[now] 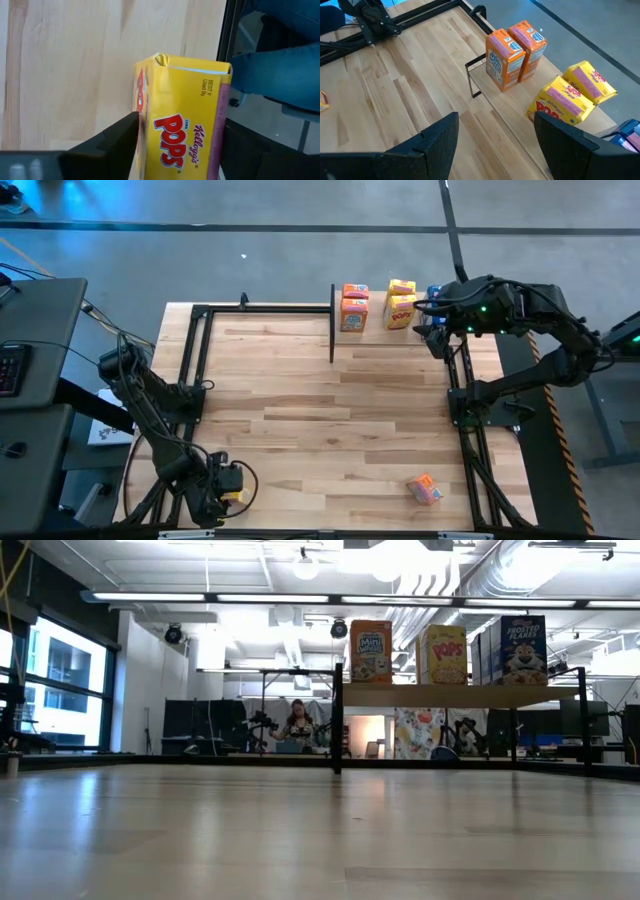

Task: Stack cereal on shelf
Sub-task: Put the yellow cereal box on the shelf aligned with the other yellow cereal boxes

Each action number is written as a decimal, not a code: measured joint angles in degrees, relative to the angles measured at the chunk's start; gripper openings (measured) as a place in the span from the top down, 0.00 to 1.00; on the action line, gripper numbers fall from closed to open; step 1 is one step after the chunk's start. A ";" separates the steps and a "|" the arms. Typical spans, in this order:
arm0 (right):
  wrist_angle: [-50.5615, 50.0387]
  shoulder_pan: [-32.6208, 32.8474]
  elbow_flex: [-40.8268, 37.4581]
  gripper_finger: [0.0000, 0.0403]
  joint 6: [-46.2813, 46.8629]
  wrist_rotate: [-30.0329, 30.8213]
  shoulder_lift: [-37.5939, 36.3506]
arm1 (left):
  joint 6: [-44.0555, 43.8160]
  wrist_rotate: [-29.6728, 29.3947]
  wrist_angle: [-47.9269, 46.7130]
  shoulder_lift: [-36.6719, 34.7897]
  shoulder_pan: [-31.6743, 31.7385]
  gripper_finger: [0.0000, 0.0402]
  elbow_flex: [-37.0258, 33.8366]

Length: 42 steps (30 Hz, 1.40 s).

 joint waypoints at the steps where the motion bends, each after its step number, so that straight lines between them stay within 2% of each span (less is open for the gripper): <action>1: -0.02 0.02 0.00 0.37 0.00 0.01 0.04 | 0.06 0.00 -0.03 0.00 0.00 0.45 0.00; 10: 1.21 0.00 0.00 0.37 -2.50 0.16 0.71 | 0.50 -0.04 0.23 0.00 0.00 0.61 0.00; 17: 3.99 0.02 0.00 0.37 -5.60 0.40 0.76 | 0.52 -0.04 0.21 -0.01 0.01 0.63 0.00; 21: 6.15 0.02 0.00 0.37 -10.91 0.35 0.71 | 2.20 0.04 -0.12 -0.53 0.86 0.63 0.24; 32: 17.57 -0.50 0.64 0.37 -19.18 0.36 -2.97 | 16.46 -0.02 -0.49 -3.31 8.97 0.63 3.71; 39: 25.97 -0.50 0.83 0.37 -20.48 0.10 -4.90 | 28.20 -0.07 -0.61 -3.32 16.14 0.63 7.03; 42: 28.52 -0.50 0.83 0.37 -21.10 -2.60 -5.65 | 32.41 -0.07 -0.74 -3.32 19.39 0.63 8.04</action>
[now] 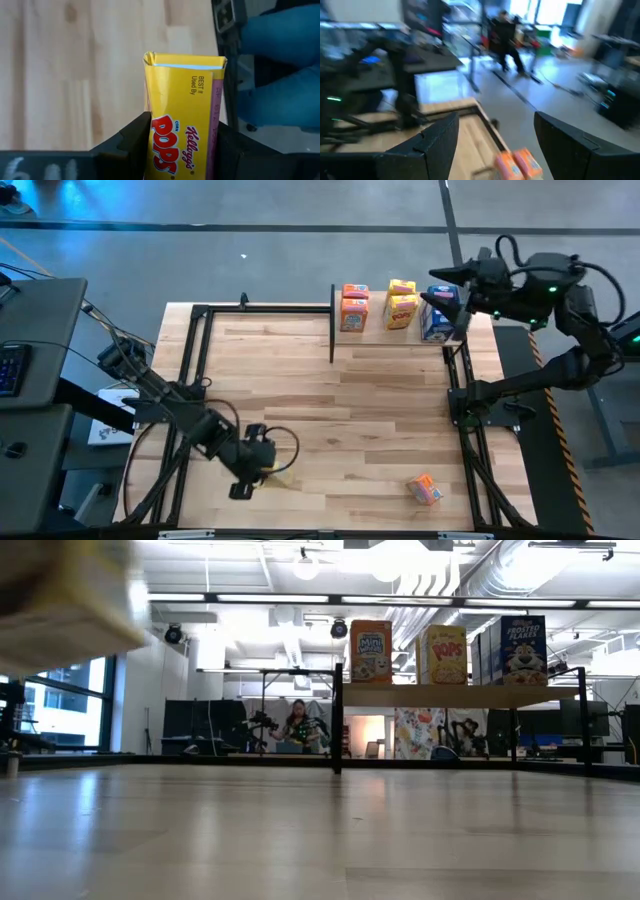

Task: Stack cereal on shelf
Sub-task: Put the yellow cereal box on the shelf aligned with the other yellow cereal boxes

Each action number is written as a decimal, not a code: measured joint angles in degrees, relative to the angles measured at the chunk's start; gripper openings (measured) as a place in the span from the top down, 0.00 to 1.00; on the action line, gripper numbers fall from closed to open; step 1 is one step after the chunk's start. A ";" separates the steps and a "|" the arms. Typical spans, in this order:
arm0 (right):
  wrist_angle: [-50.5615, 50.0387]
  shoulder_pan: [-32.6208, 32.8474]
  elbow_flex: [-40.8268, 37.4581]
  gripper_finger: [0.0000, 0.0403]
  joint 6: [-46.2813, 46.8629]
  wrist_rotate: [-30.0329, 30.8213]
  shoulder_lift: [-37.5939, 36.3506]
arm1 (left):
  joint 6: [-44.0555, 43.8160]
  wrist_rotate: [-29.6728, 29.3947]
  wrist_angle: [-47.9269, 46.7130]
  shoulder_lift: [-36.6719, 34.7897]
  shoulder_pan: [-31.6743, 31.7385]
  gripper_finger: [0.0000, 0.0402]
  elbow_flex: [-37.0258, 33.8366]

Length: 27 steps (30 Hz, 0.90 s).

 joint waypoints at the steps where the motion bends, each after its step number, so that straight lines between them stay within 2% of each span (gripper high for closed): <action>1: 1.08 0.00 0.00 0.37 -0.31 -1.88 -0.29 | 1.33 0.00 0.02 0.00 1.10 0.63 0.35; 5: 6.43 0.00 -0.02 0.37 -0.98 -10.55 -2.32 | 6.17 -0.01 -0.03 0.00 5.27 0.63 1.22; 7: 8.82 0.02 -0.02 0.37 -0.98 -13.03 -3.89 | 8.51 0.00 0.03 0.00 7.17 0.63 1.59; 14: 15.06 0.00 0.02 0.37 2.79 -13.86 -7.32 | 16.32 0.02 0.73 0.00 14.08 0.63 1.67; 16: 16.91 0.00 0.02 0.37 4.35 -16.21 -8.01 | 18.37 -0.02 1.09 0.00 16.38 0.63 1.67; 20: 21.25 0.01 0.44 0.37 4.64 -16.86 -8.09 | 23.02 -2.29 1.59 0.00 21.21 0.63 1.68; 27: 22.35 0.27 0.72 0.37 8.41 -17.02 -8.87 | 28.64 -3.37 3.62 0.00 29.68 0.63 1.68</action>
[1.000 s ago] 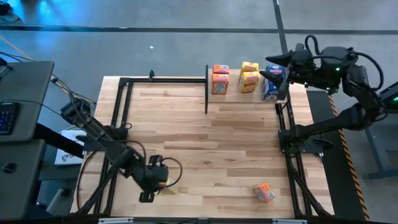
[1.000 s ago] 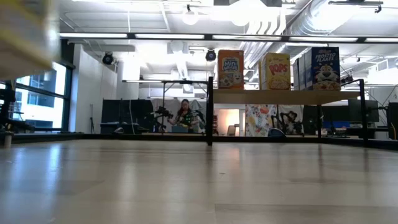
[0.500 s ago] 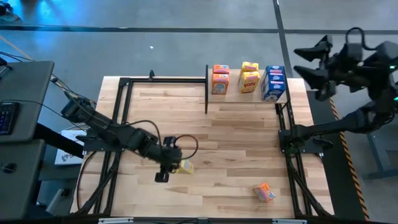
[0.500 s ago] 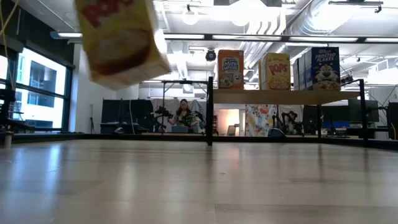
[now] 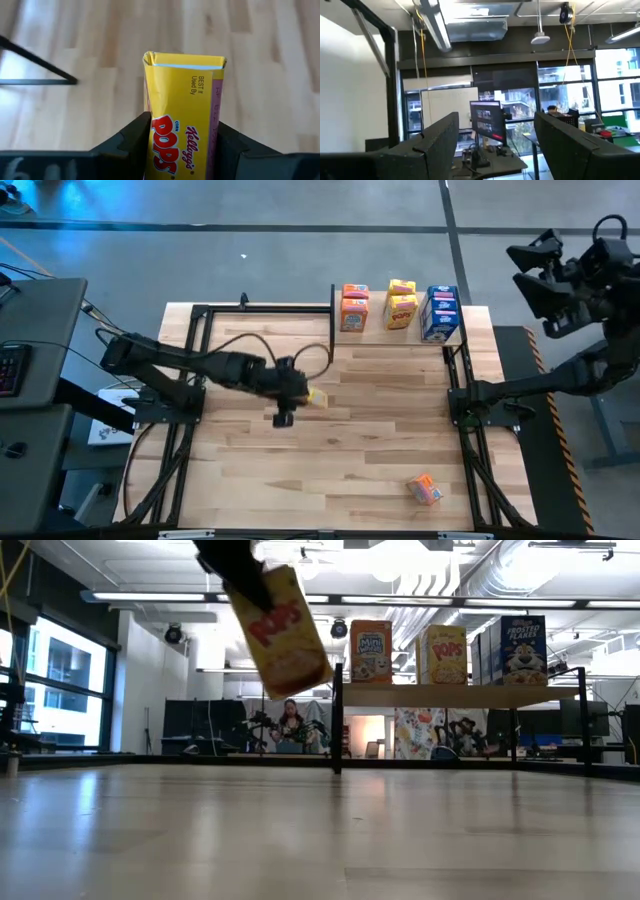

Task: Stack cereal on shelf
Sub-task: Put the yellow cereal box on the shelf aligned with the other yellow cereal boxes

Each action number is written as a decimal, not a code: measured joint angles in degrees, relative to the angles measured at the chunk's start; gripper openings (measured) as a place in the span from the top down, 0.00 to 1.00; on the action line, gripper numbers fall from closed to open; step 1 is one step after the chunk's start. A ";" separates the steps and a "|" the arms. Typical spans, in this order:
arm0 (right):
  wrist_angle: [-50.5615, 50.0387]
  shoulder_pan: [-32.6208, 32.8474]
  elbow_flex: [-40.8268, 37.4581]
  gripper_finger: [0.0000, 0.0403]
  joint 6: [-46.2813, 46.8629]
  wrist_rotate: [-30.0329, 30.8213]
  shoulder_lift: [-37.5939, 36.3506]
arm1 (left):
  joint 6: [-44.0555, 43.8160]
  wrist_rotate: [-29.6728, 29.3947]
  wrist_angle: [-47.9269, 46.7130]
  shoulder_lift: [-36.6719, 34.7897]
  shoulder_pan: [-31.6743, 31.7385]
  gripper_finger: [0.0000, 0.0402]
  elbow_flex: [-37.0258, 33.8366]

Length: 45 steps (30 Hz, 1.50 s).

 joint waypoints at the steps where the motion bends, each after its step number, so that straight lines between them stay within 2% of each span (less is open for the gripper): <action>1: -0.06 0.20 0.06 0.37 -0.13 -0.50 -0.12 | 0.35 -0.02 0.64 0.02 0.93 0.63 0.00; 8: 1.09 1.00 0.88 0.37 -0.70 -3.07 0.29 | 3.99 0.40 5.66 0.04 6.76 0.63 0.00; 10: -3.21 1.00 1.86 0.37 0.63 -3.27 0.52 | 4.00 2.57 6.62 0.04 8.10 0.63 0.00; 12: -2.56 0.98 1.88 0.37 -3.56 -3.44 0.74 | 3.97 4.87 7.30 0.07 9.27 0.63 0.00; 16: 3.05 0.95 2.97 0.37 -10.24 0.92 2.36 | 3.96 7.43 8.01 0.10 10.70 0.63 0.48; 21: 3.81 -0.60 1.37 0.37 -8.70 2.18 3.23 | 3.91 7.45 7.93 0.11 11.32 0.63 3.85; 24: 6.41 -1.27 -3.99 0.37 -7.53 1.97 2.11 | 3.93 7.45 7.64 0.11 11.34 0.63 6.08; 29: 20.50 -2.07 -19.50 0.37 -6.66 1.72 -2.26 | 3.95 7.46 7.04 0.09 11.32 0.63 8.23; 36: 31.78 -3.39 -37.95 0.37 -6.72 1.52 -7.07 | 3.82 7.45 5.54 0.60 11.14 0.63 8.06; 40: 34.33 -3.39 -44.76 0.37 -6.75 1.52 -8.62 | 3.37 7.84 4.62 2.26 10.67 0.63 7.72; 45: 36.08 -3.39 -48.81 0.37 -6.75 1.52 -11.35 | 3.38 10.33 4.03 4.91 10.45 0.63 7.76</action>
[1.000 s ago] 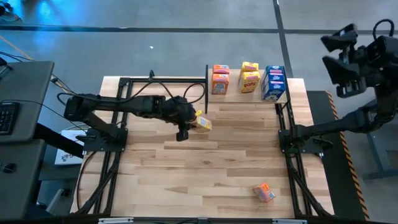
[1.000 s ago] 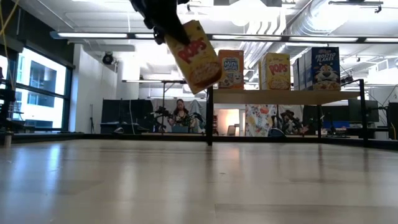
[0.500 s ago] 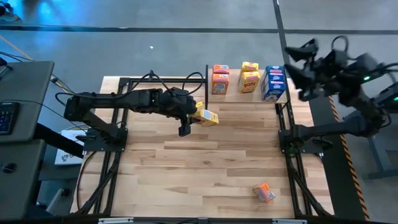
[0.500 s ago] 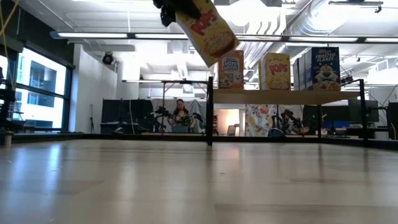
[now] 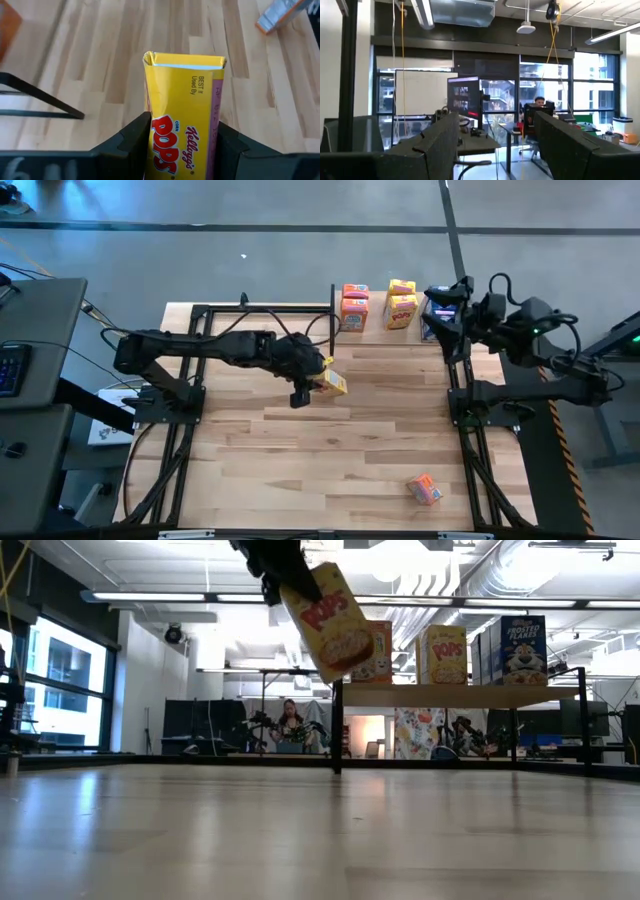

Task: Stack cereal on shelf
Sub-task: Put the yellow cereal box on the shelf aligned with the other yellow cereal boxes

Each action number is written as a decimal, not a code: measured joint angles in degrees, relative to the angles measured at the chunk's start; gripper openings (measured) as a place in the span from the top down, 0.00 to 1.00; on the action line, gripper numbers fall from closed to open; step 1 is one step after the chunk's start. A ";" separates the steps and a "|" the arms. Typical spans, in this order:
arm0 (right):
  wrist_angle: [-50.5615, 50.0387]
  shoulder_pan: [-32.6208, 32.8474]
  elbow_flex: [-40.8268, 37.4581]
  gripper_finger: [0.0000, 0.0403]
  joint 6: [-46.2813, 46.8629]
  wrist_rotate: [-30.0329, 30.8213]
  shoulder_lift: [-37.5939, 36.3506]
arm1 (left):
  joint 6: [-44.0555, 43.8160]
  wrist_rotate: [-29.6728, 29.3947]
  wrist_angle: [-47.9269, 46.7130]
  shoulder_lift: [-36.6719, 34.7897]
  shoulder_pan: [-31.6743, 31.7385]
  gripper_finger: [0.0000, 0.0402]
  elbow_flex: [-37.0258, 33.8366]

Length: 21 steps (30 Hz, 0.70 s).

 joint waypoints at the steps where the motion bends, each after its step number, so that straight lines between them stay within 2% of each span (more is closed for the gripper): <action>1: 0.06 0.00 -0.59 0.37 0.00 0.00 -0.39 | -0.02 0.34 -0.17 0.50 -0.02 0.63 -0.02; 21: -2.02 0.00 -2.40 0.37 0.00 0.02 -1.18 | -2.01 3.35 -4.55 7.81 -0.66 0.63 0.00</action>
